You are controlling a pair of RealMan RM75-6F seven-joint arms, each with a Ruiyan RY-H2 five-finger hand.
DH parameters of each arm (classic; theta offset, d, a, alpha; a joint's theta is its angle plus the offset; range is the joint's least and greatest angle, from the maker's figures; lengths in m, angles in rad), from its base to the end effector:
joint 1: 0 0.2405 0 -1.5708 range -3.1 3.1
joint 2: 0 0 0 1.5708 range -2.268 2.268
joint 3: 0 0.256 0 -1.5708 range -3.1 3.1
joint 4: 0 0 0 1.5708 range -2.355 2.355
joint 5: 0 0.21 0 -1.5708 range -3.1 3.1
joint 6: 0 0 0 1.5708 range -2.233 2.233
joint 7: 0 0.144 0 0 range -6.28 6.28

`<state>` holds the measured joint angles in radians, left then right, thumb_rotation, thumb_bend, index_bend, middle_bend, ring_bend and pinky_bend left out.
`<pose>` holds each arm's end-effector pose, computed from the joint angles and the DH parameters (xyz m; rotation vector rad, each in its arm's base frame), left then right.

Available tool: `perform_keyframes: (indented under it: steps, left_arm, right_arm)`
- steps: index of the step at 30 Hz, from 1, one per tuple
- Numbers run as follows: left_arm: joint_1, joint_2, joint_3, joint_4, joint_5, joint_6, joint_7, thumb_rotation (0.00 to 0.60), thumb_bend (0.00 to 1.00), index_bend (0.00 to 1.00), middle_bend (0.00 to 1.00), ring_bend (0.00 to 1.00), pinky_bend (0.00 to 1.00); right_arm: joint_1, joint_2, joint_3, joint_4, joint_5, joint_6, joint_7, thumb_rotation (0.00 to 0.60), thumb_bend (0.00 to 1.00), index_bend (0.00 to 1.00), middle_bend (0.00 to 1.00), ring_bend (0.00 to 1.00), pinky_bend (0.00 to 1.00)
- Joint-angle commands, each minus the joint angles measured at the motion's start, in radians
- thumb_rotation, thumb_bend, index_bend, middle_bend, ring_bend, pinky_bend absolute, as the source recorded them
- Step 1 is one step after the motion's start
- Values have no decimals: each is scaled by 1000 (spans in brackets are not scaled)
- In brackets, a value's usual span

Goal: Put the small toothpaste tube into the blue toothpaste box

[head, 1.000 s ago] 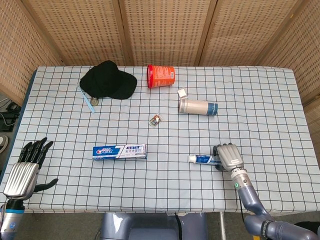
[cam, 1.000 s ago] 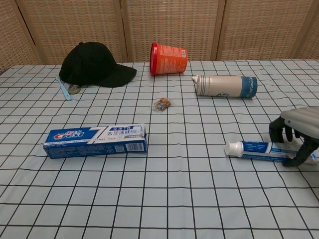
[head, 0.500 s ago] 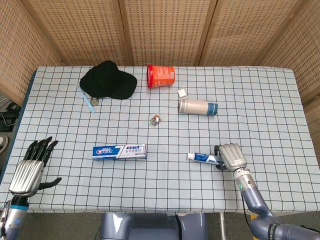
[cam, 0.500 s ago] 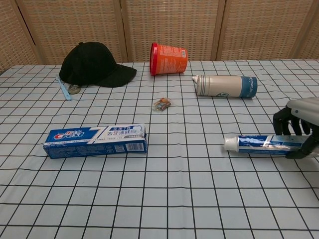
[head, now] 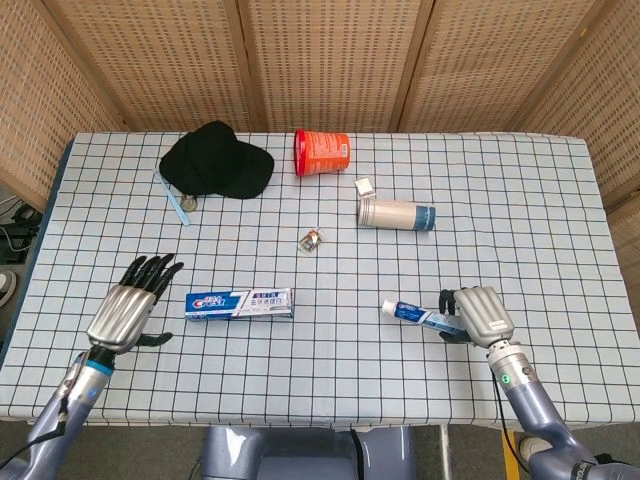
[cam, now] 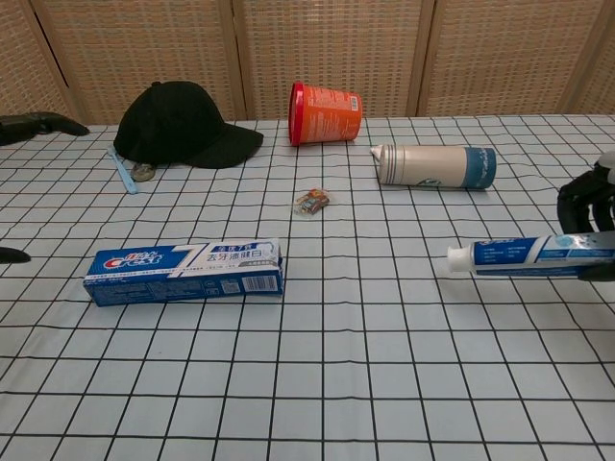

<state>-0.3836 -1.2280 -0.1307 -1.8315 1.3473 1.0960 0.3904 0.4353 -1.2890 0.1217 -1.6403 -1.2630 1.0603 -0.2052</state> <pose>-0.2053 0.2549 0.0715 -1.7850 -0.9138 -0.8614 -0.2415 -0.2812 0.0616 1.6918 -1.0520 0.8447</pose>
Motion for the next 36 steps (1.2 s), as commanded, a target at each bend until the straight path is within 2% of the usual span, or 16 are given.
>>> perform_keyframes:
  steps: [1, 12, 20, 27, 30, 34, 36]
  left_arm:
    - [-91, -91, -30, 93, -83, -98, 43, 600, 4, 0, 0, 0, 0]
    - [-173, -190, -34, 192, -202, -155, 120, 600, 107, 62, 0, 0, 4]
    - [-234, -254, -28, 248, -322, -197, 176, 600, 140, 172, 38, 119, 206]
    - [-260, -333, -24, 320, -359, -176, 186, 600, 176, 255, 116, 217, 257]
    - [-272, -375, -16, 371, -376, -180, 187, 600, 177, 340, 202, 291, 307]
    - [-277, -408, -17, 408, -368, -152, 179, 600, 196, 509, 383, 447, 415]
    - [-275, -416, -18, 416, -361, -139, 167, 600, 220, 554, 427, 483, 450]
  right_arm:
    - [-6, 18, -5, -11, -6, -1, 31, 600, 611, 683, 677, 590, 584]
    - [-8, 49, -3, -13, -11, -8, 103, 600, 628, 693, 685, 597, 590]
    - [-9, 63, -6, -14, -29, 1, 123, 600, 632, 697, 689, 600, 593]
    - [-11, 68, -12, -15, -30, 0, 132, 600, 630, 700, 692, 601, 594]
    - [-13, 71, -15, -11, -30, 1, 138, 600, 630, 701, 693, 601, 594]
    - [-14, 76, -16, -13, -36, 5, 142, 600, 631, 701, 693, 602, 594]
    - [-14, 80, -15, -16, -38, 8, 143, 600, 631, 702, 693, 601, 594]
